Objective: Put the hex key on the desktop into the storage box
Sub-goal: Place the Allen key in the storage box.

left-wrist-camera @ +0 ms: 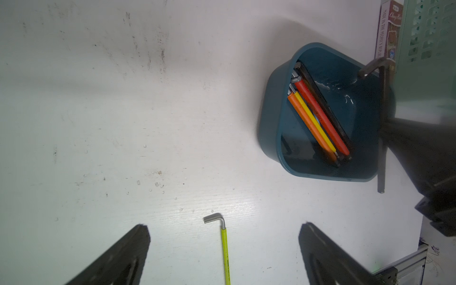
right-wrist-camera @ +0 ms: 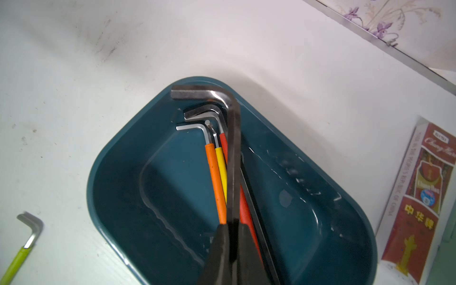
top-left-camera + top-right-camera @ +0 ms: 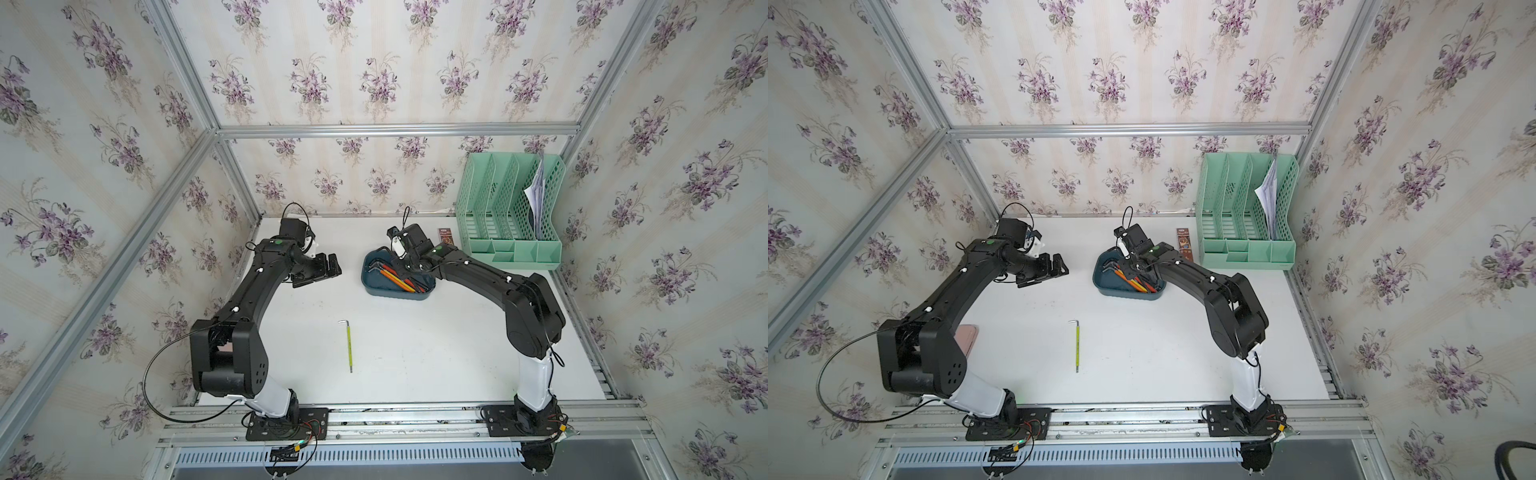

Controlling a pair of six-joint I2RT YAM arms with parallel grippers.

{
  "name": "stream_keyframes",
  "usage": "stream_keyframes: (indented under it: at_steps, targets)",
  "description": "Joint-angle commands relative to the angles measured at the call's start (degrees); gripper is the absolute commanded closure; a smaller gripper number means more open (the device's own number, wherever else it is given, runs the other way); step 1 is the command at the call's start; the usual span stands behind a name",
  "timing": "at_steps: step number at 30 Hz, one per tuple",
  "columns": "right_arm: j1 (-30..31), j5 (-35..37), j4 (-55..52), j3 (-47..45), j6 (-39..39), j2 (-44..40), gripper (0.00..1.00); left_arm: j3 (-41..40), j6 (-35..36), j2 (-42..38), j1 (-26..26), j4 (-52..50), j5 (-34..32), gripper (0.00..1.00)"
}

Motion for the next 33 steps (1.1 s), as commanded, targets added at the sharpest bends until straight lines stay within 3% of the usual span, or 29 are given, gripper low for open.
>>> stream_keyframes:
  at_steps: [1, 15, 24, 28, 33]
  targets:
    - [-0.33, 1.24, 0.43, 2.04, -7.09, 2.07, 1.0, 0.39, -0.01, -0.33, 0.06, 0.0, 0.19, 0.01]
    - [-0.99, 1.38, 0.92, 6.34, -11.99, 9.06, 0.99, 0.45, 0.07, 0.28, 0.06, -0.17, -0.34, 0.01]
    - [-1.16, 1.76, 2.82, 3.9, -8.34, 6.93, 0.56, 0.47, -0.04, 0.81, 0.06, -0.02, -0.63, 0.01]
    - [-1.96, 3.74, 5.07, 3.24, -5.13, 2.46, 0.5, 0.43, -0.02, 0.81, 0.07, -0.09, -0.69, 0.01]
    - [-4.31, 17.23, 9.05, -0.45, 0.58, -7.13, 0.47, 0.48, -0.24, 0.53, 0.06, 0.07, -0.64, 0.01]
